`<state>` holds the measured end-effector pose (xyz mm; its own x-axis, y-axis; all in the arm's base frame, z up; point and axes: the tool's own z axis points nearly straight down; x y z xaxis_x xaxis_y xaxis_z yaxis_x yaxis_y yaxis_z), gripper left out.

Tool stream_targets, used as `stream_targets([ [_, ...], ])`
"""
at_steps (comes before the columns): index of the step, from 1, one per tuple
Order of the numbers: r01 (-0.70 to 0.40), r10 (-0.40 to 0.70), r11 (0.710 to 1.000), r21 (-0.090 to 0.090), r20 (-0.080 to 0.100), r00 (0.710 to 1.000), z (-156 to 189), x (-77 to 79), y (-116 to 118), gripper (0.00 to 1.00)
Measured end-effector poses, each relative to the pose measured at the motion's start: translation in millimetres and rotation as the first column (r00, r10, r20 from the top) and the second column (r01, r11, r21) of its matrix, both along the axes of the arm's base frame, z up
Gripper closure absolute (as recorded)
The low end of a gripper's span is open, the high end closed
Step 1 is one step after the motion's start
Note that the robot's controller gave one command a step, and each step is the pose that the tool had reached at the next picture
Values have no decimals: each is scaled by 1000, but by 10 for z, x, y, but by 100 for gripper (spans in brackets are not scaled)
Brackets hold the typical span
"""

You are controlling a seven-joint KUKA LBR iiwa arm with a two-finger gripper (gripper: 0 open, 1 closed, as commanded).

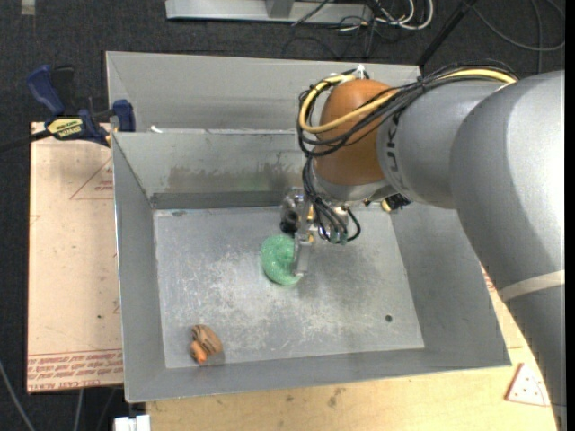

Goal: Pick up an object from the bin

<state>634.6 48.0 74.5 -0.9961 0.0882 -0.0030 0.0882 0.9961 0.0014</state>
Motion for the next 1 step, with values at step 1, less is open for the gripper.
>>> stream_targets([
  [1, 105, -105, 994, 6, 3, 994, -27, 8, -1, 100],
])
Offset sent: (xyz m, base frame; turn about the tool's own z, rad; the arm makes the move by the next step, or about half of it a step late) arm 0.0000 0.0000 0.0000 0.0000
